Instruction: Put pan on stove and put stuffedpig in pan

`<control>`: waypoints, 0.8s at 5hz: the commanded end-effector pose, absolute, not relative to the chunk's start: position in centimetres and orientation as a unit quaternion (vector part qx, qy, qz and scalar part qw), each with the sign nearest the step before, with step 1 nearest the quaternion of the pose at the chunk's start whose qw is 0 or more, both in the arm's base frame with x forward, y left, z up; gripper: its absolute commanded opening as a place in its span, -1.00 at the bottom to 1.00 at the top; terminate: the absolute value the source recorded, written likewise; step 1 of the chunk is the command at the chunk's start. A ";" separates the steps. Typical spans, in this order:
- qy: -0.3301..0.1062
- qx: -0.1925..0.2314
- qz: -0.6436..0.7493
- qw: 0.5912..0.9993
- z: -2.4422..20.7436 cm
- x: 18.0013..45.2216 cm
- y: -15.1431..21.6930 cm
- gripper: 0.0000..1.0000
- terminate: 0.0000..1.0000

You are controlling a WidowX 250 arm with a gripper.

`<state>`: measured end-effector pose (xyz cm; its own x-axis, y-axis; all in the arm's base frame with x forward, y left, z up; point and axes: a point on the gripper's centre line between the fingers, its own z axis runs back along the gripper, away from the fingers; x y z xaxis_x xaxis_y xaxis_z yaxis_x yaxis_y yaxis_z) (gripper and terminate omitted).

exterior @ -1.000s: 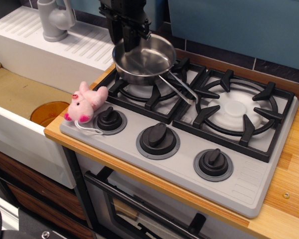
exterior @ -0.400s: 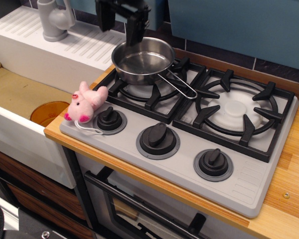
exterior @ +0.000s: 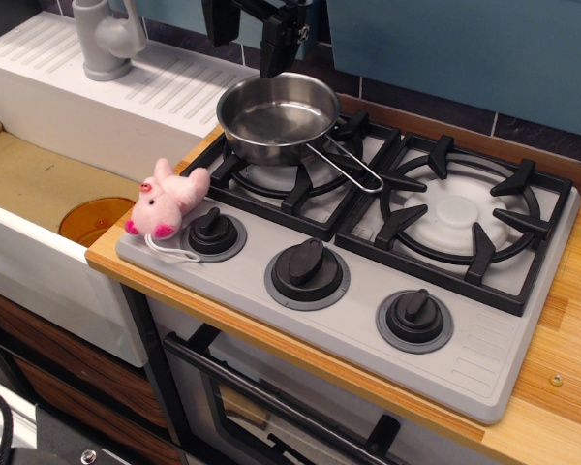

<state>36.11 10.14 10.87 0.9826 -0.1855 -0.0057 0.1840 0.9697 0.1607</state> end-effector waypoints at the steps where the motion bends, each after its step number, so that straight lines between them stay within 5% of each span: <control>1: -0.046 0.095 -0.090 0.990 13.9 36.8 10.1 1.00 -1.00; 4: -0.102 0.124 -0.060 0.985 12.3 29.3 12.1 1.00 -1.00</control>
